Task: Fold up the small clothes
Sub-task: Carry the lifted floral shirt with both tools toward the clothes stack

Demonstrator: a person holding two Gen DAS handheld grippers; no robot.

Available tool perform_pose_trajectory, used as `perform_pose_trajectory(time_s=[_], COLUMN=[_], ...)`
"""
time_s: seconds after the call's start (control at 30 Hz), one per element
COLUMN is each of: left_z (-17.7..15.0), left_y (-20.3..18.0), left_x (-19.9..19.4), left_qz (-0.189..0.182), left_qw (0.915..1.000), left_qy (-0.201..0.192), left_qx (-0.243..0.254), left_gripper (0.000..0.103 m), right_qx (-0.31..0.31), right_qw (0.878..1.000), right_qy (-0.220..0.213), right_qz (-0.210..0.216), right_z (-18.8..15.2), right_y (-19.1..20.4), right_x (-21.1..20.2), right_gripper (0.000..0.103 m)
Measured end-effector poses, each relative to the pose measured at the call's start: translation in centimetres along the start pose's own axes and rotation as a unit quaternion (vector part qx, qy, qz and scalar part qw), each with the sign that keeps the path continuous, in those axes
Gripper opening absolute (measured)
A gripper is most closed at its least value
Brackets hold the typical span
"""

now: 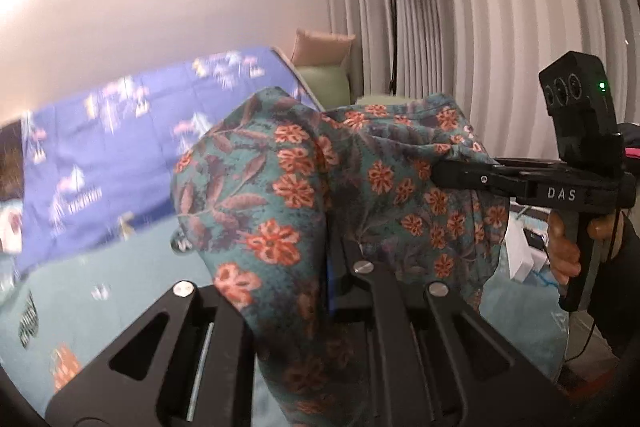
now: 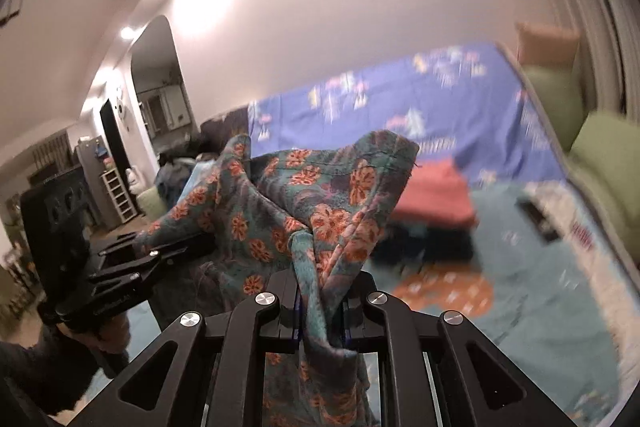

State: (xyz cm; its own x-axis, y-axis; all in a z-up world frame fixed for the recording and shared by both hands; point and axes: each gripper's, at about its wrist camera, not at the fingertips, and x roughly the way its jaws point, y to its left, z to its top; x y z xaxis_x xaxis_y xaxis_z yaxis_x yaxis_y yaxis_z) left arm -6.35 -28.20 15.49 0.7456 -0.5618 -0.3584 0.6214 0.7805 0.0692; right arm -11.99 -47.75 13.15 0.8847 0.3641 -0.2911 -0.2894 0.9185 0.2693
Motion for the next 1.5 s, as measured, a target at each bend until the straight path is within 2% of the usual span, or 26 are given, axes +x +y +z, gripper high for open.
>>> perform_pose_trajectory(time_s=[0.13, 0.33, 0.47, 0.8, 1.03, 1.27, 1.5], left_z=[4.1, 9.8, 12.5, 18.2, 19.6, 18.3, 15.9], left_y=[-1.0, -2.0, -2.3, -1.8, -0.7, 0.8, 4.0], left_x=[-0.6, -0.8, 0.2, 3.5, 8.0, 13.0, 19.4], left_qz=[0.01, 0.021, 0.036, 0.081, 0.097, 0.097, 0.107], left_qw=[0.999, 0.9936, 0.9921, 0.9871, 0.9882, 0.9911, 0.9925], left_qy=[-0.031, -0.08, -0.082, -0.087, -0.067, -0.043, -0.009], left_qx=[0.032, 0.077, 0.088, 0.108, 0.098, 0.08, 0.059], left_gripper=[0.012, 0.013, 0.013, 0.013, 0.013, 0.013, 0.013], right_qx=[-0.016, -0.05, -0.06, -0.051, -0.029, -0.014, -0.01], right_qw=[0.999, 0.99, 0.984, 0.979, 0.978, 0.979, 0.981], right_qy=[-0.045, -0.098, -0.111, -0.136, -0.125, -0.098, -0.051], right_qz=[-0.023, -0.089, -0.123, -0.147, -0.162, -0.179, -0.185], right_z=[3.8, 8.5, 11.5, 16.4, 18.2, 17.7, 16.9], right_y=[0.3, 1.4, 1.5, 0.1, -2.8, -5.8, -9.6], right_x=[-2.0, -4.0, -3.7, -0.9, 3.4, 9.0, 17.1], right_gripper=[0.013, 0.013, 0.013, 0.013, 0.013, 0.013, 0.013])
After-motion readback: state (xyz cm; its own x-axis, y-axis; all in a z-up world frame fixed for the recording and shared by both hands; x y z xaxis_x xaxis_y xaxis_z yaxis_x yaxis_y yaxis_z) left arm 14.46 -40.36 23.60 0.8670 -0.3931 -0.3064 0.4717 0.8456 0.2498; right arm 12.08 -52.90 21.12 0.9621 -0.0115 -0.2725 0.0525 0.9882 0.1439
